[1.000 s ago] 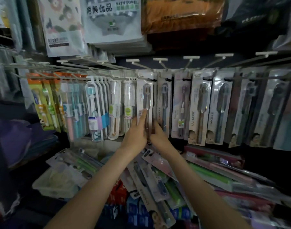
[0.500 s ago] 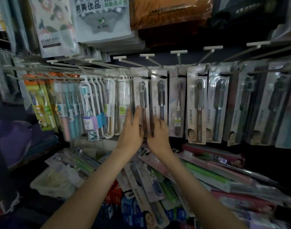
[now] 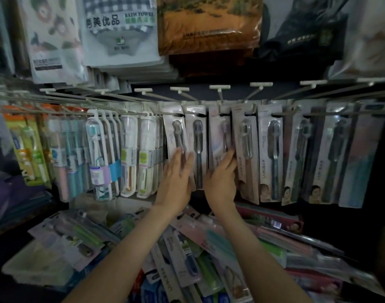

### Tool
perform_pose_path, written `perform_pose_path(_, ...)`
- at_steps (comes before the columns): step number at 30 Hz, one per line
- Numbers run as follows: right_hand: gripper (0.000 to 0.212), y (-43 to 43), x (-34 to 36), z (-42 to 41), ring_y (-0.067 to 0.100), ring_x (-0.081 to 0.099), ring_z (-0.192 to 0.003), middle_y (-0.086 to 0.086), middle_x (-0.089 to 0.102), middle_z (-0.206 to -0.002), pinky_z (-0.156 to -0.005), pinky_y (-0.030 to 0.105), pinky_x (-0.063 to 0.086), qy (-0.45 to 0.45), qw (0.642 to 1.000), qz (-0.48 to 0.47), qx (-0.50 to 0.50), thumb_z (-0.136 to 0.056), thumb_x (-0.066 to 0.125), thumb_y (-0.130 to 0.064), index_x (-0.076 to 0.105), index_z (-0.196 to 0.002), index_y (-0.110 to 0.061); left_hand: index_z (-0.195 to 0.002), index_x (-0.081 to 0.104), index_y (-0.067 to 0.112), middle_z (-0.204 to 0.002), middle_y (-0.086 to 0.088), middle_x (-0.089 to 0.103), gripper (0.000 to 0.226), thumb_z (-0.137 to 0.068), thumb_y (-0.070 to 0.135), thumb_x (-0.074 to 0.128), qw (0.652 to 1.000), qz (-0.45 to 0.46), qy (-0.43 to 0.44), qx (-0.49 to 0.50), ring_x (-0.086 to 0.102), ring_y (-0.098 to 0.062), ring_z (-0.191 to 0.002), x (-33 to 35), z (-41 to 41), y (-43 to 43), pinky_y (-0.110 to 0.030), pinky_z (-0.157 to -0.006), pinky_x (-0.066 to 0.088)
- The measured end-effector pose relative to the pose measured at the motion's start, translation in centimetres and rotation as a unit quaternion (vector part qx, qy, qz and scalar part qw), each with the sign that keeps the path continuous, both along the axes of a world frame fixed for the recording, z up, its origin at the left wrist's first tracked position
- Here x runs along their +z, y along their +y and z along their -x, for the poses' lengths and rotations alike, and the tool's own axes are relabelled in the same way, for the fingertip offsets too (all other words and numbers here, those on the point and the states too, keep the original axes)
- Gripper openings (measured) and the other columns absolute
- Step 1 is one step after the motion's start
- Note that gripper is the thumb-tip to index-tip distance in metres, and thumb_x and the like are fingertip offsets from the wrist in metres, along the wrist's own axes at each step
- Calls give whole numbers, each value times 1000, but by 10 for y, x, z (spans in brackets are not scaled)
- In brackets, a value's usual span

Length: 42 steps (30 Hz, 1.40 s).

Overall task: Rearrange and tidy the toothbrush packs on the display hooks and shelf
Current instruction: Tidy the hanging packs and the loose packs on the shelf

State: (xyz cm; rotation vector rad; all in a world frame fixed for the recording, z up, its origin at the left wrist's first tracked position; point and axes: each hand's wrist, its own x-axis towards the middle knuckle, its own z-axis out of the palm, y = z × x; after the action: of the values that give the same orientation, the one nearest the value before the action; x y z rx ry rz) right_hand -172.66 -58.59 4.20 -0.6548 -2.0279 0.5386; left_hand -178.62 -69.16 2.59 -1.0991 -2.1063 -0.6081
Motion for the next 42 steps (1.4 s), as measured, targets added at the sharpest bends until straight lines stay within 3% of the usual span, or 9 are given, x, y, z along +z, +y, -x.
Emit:
perform_pose_path(3,75,3,7,-1,29,59,-102,19,25,-146,-69,32,51,-5,1000,6,-12,-94,51,-18,1,-148,-3,-151,5,22,-153,-10,-16,80,-90,7,54,999,-1,45,-8,-7,-25,-144,3,3,-1,-46,-115,10)
perform_pose_path(10,67,-5,11,-7,31,58,-100,18,25,-143,-60,26,44,-1,1000,17,5,-93,54,-15,15,-146,-7,-152,6,24,-153,-9,-17,82,-89,9,56,999,5,39,-4,-2,-31,-145,8,3,-11,-47,-117,6)
perform_pose_path(16,59,-15,16,-21,31,57,-90,15,29,-138,-55,29,40,28,999,-3,29,-89,55,-3,26,-140,-12,-152,11,21,-155,-13,-8,87,-84,7,64,999,-7,31,-26,6,-33,-145,13,-6,-20,-57,-113,22)
perform_pose_path(19,53,-23,17,-33,30,56,-89,13,34,-132,-55,30,39,39,998,-7,44,-88,59,-9,32,-133,-12,-152,9,22,-157,-17,-1,88,-84,6,63,999,-27,24,-30,4,-29,-143,16,-16,-28,-55,-113,23)
perform_pose_path(23,59,-37,10,-55,25,51,-105,7,43,-127,-74,36,49,37,996,-24,79,-82,67,-24,37,-132,-13,-151,4,24,-158,-15,2,84,-89,12,59,996,-64,17,-53,16,-35,-141,16,-35,-39,-49,-111,26)
perform_pose_path(25,63,-40,7,-68,24,47,-112,7,48,-124,-89,35,44,31,995,-57,75,-79,70,-28,41,-131,-11,-151,6,27,-158,-13,7,84,-89,16,61,995,-75,24,-62,23,-37,-139,14,-42,-41,-47,-107,31)
perform_pose_path(32,60,-6,-1,-124,23,43,-104,0,30,-111,-79,17,33,49,995,-45,76,-74,71,-9,39,-124,-2,-150,16,23,-156,-12,16,76,-89,18,60,989,-76,50,-114,27,-32,-139,14,-70,-23,-37,-105,30)
perform_pose_path(38,64,50,-10,-177,30,44,-115,15,42,-124,-84,19,32,77,997,-4,6,-75,69,-4,36,-129,1,-150,13,28,-158,-5,8,74,-92,21,57,981,-59,31,-182,22,-30,-141,9,-99,27,-37,-109,29)
perform_pose_path(42,76,77,-13,-209,27,42,-125,13,42,-135,-101,32,37,112,993,45,-2,-78,67,-7,27,-142,-6,-150,19,23,-156,-11,13,76,-88,18,62,977,-41,34,-204,27,-34,-139,8,-118,62,-44,-108,35)
